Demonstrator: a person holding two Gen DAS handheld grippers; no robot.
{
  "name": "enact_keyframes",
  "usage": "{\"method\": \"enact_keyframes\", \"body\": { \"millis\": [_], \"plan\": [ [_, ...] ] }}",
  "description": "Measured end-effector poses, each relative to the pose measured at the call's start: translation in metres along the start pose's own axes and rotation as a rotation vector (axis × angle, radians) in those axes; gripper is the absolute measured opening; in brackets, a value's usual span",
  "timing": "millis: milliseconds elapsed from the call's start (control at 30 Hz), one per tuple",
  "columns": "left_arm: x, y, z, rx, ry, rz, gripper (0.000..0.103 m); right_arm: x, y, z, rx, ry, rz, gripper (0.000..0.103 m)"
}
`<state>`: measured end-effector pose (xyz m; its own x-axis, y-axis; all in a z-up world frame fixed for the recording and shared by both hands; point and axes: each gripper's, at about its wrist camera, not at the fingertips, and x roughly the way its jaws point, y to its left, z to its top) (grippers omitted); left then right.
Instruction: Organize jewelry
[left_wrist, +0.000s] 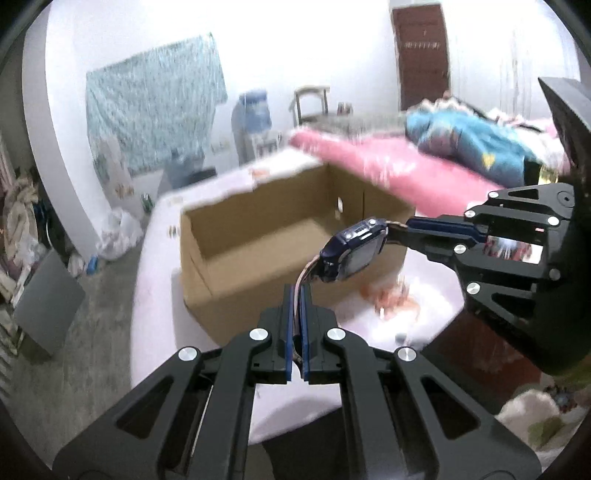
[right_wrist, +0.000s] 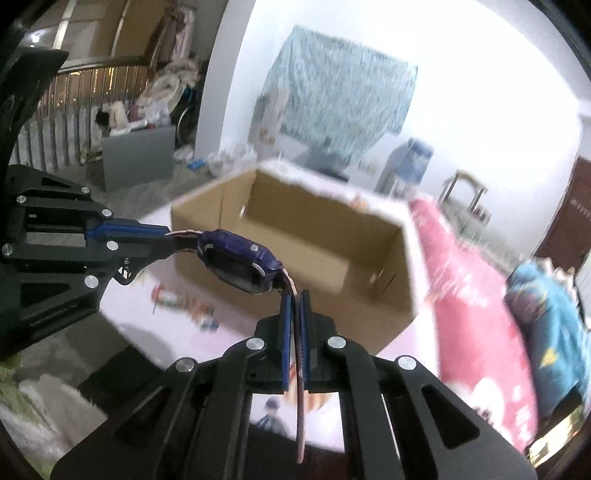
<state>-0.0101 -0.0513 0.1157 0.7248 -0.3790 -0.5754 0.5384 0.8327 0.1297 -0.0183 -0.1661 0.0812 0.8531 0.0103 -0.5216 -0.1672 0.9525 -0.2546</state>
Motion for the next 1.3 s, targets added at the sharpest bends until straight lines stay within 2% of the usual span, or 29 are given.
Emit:
{"method": "enact_keyframes", "body": {
  "millis": [100, 167, 233, 300, 367, 400, 500, 567, 633, 700, 767, 800, 867, 900, 967, 1000, 1100, 1233, 1300],
  "plan": [
    [0.000, 0.009, 0.033, 0.021, -0.058, -0.010, 0.000, 0.004, -0.018, 0.032, -0.002, -0.036, 0.009, 0.005],
    [0.009, 0.013, 0.050, 0.022, -0.067, -0.025, 0.000, 0.020, -0.033, 0.053, -0.001, -0.033, 0.035, 0.005],
    [0.032, 0.020, 0.068, 0.014, -0.041, -0.050, 0.000, 0.047, -0.050, 0.071, 0.026, 0.008, 0.091, 0.004],
    [0.062, 0.029, 0.080, 0.007, 0.001, -0.046, 0.000, 0.078, -0.064, 0.085, 0.033, 0.051, 0.102, 0.004],
    [0.090, 0.045, 0.083, -0.001, 0.046, -0.002, 0.000, 0.109, -0.083, 0.096, 0.050, 0.106, 0.098, 0.004],
    [0.094, 0.053, 0.082, -0.023, 0.060, -0.008, 0.000, 0.115, -0.089, 0.098, 0.071, 0.124, 0.118, 0.004],
    [0.083, 0.073, 0.071, -0.072, 0.064, -0.017, 0.000, 0.106, -0.109, 0.096, 0.110, 0.086, 0.149, 0.004],
    [0.067, 0.083, 0.058, -0.085, 0.037, -0.003, 0.000, 0.092, -0.124, 0.082, 0.174, 0.056, 0.216, 0.005],
    [0.056, 0.089, 0.044, -0.117, 0.037, -0.004, 0.001, 0.080, -0.126, 0.065, 0.206, 0.051, 0.252, 0.014],
    [0.046, 0.092, 0.028, -0.165, 0.049, -0.026, 0.008, 0.068, -0.124, 0.049, 0.208, 0.043, 0.233, 0.046],
    [0.040, 0.094, 0.011, -0.214, 0.050, -0.061, 0.028, 0.053, -0.118, 0.026, 0.208, 0.044, 0.204, 0.058],
    [0.037, 0.090, 0.002, -0.221, 0.054, -0.069, 0.032, 0.048, -0.113, 0.014, 0.217, 0.060, 0.200, 0.061],
    [0.034, 0.082, -0.012, -0.219, 0.069, -0.094, 0.049, 0.043, -0.105, -0.004, 0.238, 0.094, 0.206, 0.067],
    [0.033, 0.076, -0.019, -0.214, 0.081, -0.113, 0.055, 0.040, -0.100, -0.014, 0.249, 0.112, 0.207, 0.072],
    [0.037, 0.059, -0.033, -0.194, 0.110, -0.153, 0.075, 0.037, -0.090, -0.035, 0.268, 0.159, 0.196, 0.079],
    [0.042, 0.052, -0.040, -0.189, 0.131, -0.163, 0.078, 0.039, -0.086, -0.044, 0.273, 0.185, 0.189, 0.083],
    [0.068, 0.027, -0.064, -0.156, 0.237, -0.191, 0.083, 0.051, -0.065, -0.073, 0.271, 0.288, 0.180, 0.085],
    [0.110, -0.005, -0.090, -0.066, 0.374, -0.130, 0.083, 0.077, -0.045, -0.097, 0.244, 0.406, 0.114, 0.085],
    [0.122, -0.013, -0.097, -0.037, 0.405, -0.095, 0.083, 0.087, -0.039, -0.105, 0.219, 0.441, 0.076, 0.085]
  ]
}}
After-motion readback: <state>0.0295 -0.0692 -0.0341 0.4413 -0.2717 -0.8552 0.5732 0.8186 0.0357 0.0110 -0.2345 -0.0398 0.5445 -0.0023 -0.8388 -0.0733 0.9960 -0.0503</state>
